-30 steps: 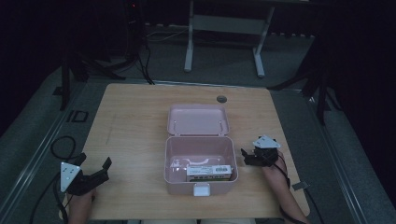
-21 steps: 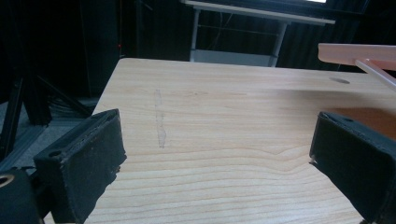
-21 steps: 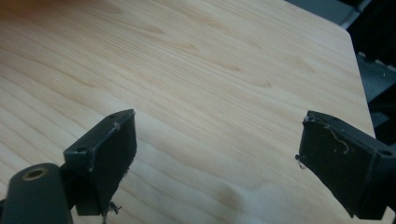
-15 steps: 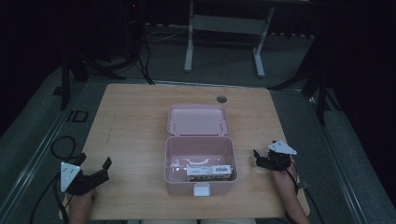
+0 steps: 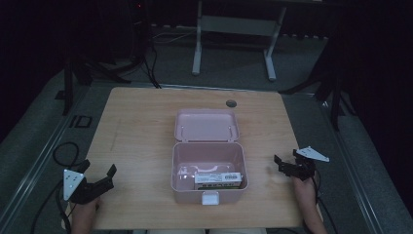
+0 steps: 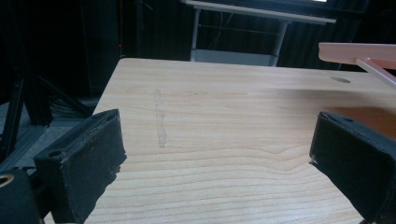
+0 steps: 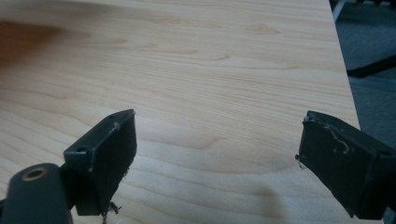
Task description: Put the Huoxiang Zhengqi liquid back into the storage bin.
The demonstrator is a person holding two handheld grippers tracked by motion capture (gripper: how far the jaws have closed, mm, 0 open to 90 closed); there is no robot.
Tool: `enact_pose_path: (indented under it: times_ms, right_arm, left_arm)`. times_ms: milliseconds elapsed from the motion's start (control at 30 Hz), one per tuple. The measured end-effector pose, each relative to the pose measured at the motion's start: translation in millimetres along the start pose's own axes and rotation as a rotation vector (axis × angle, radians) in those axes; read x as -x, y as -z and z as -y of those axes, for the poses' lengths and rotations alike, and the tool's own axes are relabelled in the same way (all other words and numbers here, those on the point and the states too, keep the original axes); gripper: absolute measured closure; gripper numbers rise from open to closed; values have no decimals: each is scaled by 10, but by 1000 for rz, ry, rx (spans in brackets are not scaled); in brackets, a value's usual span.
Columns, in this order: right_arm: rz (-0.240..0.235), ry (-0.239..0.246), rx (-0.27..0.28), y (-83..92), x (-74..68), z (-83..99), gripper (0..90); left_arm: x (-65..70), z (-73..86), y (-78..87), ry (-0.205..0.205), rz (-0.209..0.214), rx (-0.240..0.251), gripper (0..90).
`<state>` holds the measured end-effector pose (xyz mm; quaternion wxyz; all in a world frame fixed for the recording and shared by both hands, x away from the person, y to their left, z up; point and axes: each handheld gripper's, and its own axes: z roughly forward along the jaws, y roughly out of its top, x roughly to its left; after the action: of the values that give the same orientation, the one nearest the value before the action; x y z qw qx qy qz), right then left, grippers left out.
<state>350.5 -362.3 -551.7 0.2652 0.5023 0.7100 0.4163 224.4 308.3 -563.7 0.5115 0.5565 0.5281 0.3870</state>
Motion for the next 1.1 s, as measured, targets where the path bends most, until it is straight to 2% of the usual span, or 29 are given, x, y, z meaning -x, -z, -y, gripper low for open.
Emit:
enact_pose_path:
  times_ms: [133,200,533,600,733,1100]
  right_arm:
    - [-12,-49,13,28,73,10,110]
    - [-11,-57,16,36,93,6,110]
    - [-15,-81,41,75,165,23,110]
    - [-11,-75,32,74,175,28,110]
    - [-7,-93,22,66,197,33,111]
    - [-23,-97,-6,36,204,29,110]
  left_arm:
    - [1,-1,0,-3,1,-1,31]
    - [0,-1,0,-3,1,-1,31]
    - [-1,0,0,-2,3,-1,31]
    - [-1,0,0,1,2,0,31]
    - [-2,0,1,0,2,0,31]
    - [-2,1,1,4,1,2,31]
